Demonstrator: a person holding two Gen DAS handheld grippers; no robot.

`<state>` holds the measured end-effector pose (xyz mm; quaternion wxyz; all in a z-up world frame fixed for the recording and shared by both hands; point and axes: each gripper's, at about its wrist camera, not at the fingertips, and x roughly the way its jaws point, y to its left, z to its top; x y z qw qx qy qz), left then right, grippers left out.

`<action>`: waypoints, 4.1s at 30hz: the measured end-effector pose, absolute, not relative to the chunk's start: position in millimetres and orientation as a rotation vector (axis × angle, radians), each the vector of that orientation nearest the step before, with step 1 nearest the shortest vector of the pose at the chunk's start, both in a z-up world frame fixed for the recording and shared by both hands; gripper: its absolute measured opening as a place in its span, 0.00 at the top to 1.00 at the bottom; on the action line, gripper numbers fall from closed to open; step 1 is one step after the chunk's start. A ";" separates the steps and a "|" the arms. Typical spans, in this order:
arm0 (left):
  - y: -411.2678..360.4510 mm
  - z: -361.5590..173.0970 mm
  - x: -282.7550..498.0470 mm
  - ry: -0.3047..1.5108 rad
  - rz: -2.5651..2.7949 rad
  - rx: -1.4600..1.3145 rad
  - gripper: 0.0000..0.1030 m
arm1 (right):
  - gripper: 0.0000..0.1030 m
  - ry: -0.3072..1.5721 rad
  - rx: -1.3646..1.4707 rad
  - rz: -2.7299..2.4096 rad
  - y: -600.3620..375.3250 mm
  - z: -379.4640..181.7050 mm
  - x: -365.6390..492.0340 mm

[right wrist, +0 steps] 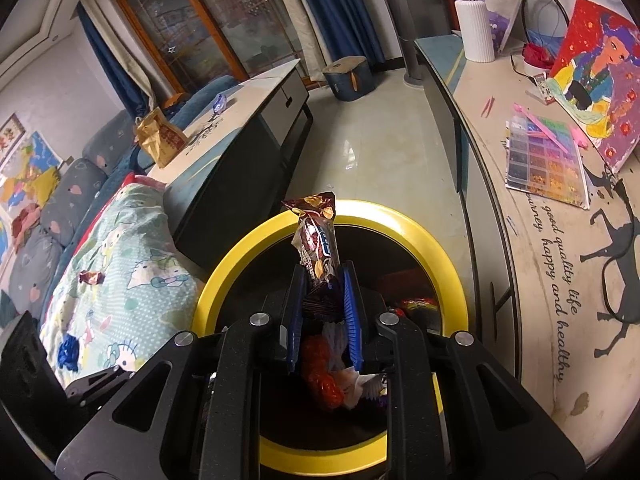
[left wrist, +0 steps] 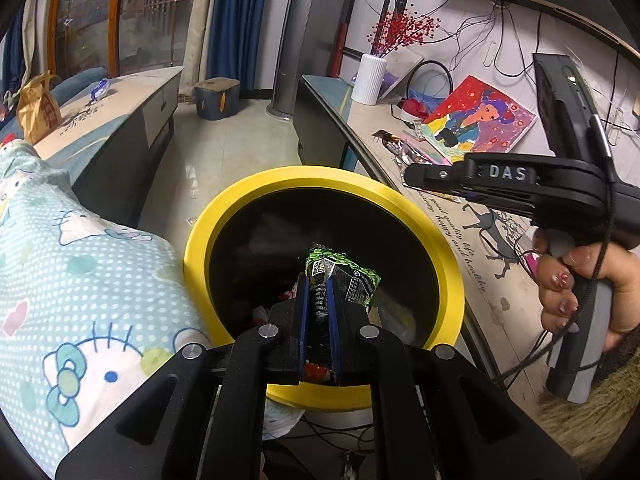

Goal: Collect trash
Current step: 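Carry the black bag and chocolate wrapper over the yellow bin and open both tools, then move both open tools back over the blue bag and purple wrapper, then grasp the blue plastic bag with the left tool while the right tool grasps the purple candy wrapper, then carry the blue bag and purple wrapper over the yellow bin and open both tools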

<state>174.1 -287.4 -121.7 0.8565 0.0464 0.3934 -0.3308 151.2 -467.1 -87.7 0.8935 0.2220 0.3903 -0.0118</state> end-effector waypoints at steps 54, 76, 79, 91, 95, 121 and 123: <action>13.2 -37.3 133.8 0.535 0.001 -0.198 0.06 | 0.42 0.699 0.115 0.447 -221.1 -14.1 186.1; 58.5 -96.8 148.8 0.716 -0.029 -0.377 0.18 | 0.48 0.829 -0.241 0.585 -83.2 -56.5 279.2; 54.3 -101.0 151.7 0.732 -0.040 -0.373 0.25 | 0.50 0.845 -0.274 0.590 -73.3 -62.6 289.0; 42.9 -108.1 151.7 0.757 -0.056 -0.342 0.63 | 0.75 0.908 -0.248 0.596 -62.6 -84.2 305.4; 43.2 -107.4 150.9 0.750 -0.058 -0.348 0.75 | 0.78 0.900 -0.187 0.605 -75.0 -80.9 292.5; -11.5 -62.9 144.5 0.662 -0.206 -0.275 0.80 | 0.80 0.760 0.036 0.568 -194.2 -33.7 205.3; -16.7 -60.8 144.1 0.660 -0.216 -0.267 0.80 | 0.80 0.753 0.041 0.554 -203.1 -32.8 201.2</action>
